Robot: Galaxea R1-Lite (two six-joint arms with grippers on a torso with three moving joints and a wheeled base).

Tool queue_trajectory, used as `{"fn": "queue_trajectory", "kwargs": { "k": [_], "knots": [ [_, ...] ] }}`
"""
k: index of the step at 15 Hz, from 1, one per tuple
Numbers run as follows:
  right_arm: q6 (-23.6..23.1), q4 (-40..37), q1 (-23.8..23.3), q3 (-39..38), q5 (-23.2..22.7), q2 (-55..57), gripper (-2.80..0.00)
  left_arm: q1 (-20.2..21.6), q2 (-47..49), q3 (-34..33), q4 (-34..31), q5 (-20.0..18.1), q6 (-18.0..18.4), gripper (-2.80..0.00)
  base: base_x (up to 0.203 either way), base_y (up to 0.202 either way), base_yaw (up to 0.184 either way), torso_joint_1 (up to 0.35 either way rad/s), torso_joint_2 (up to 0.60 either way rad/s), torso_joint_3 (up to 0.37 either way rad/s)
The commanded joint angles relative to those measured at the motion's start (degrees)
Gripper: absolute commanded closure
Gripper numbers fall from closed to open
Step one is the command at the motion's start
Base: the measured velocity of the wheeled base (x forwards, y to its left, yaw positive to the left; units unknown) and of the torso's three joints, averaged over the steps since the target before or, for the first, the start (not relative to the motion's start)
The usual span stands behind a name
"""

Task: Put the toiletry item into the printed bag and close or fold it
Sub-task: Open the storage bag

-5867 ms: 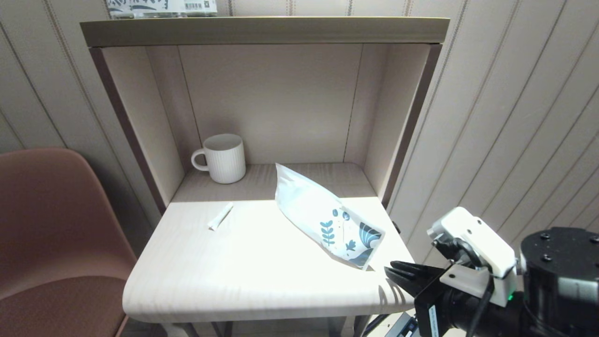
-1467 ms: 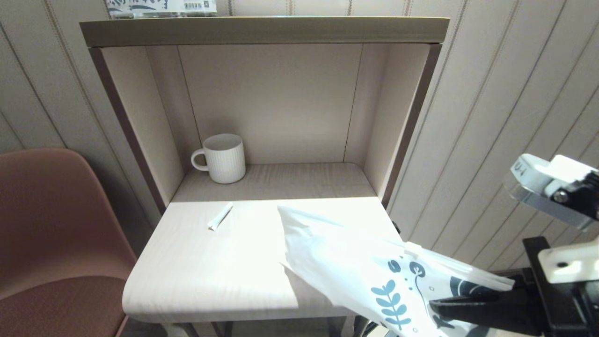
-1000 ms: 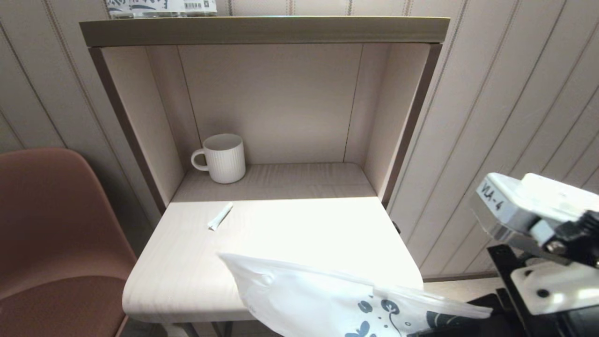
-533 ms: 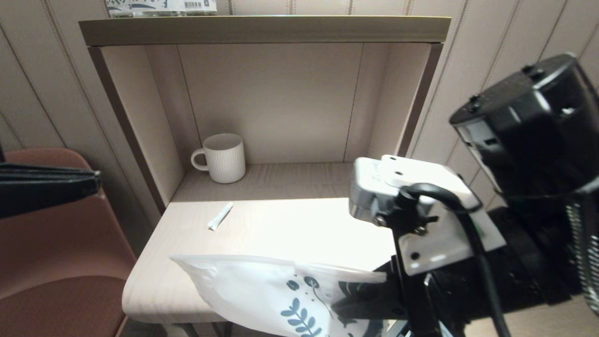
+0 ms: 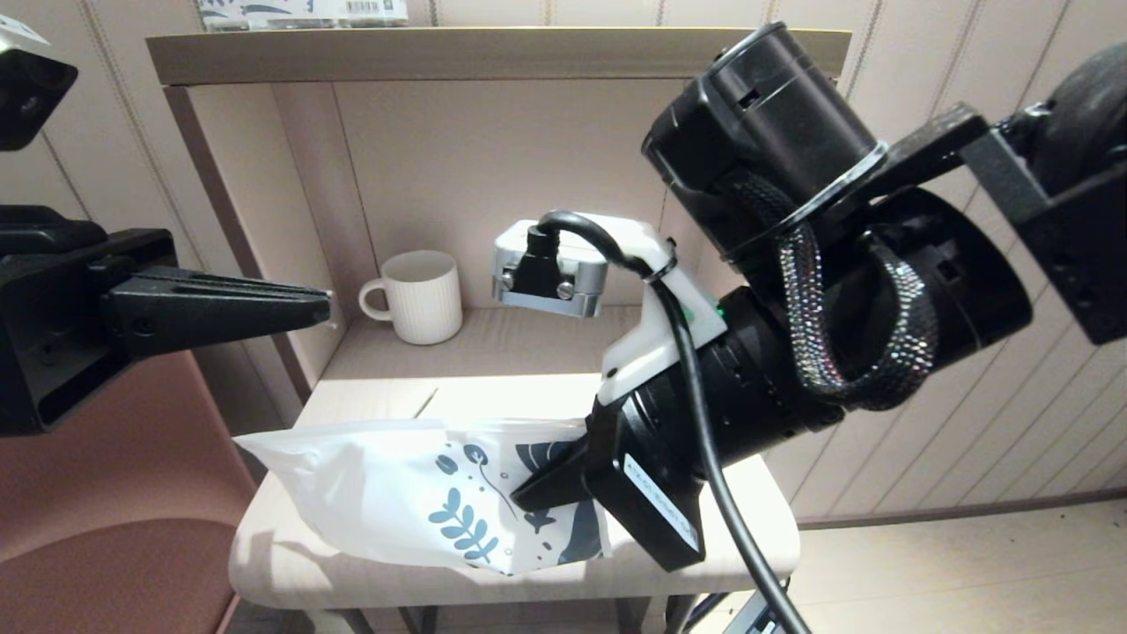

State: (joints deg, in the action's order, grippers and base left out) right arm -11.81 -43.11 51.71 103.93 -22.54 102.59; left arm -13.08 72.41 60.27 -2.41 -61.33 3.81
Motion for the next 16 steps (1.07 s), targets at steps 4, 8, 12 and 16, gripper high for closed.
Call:
{"fn": "queue_trajectory", "kwargs": {
  "k": [4, 8, 12, 16],
  "knots": [
    [0.04, -0.23, -0.31, 0.68, -1.31, 2.38, 0.0, -2.39, 0.56, 1.95, 0.84, -0.01, 7.41, 0.0, 0.0, 0.0, 0.0, 0.0, 0.0, 0.0],
    [-0.05, -0.22, -0.65, 2.04, -1.95, 2.64, 0.0, -4.41, 2.58, 1.61, 0.74, -0.02, 9.17, -2.8, 0.0, 0.0, 0.0, 0.0, 0.0, 0.0],
    [-0.14, -0.22, -1.26, 3.12, -2.33, 2.44, 0.0, -4.59, 3.91, 1.86, 0.83, -0.45, 9.19, -2.8, 0.0, 0.0, 0.0, 0.0, 0.0, 0.0],
    [-0.05, -0.05, -1.7, 3.74, -2.77, 2.35, 0.0, -6.25, 6.16, 3.1, -0.84, -0.11, 9.11, -2.8, 0.0, 0.0, 0.0, 0.0, 0.0, 0.0]
  ]
}}
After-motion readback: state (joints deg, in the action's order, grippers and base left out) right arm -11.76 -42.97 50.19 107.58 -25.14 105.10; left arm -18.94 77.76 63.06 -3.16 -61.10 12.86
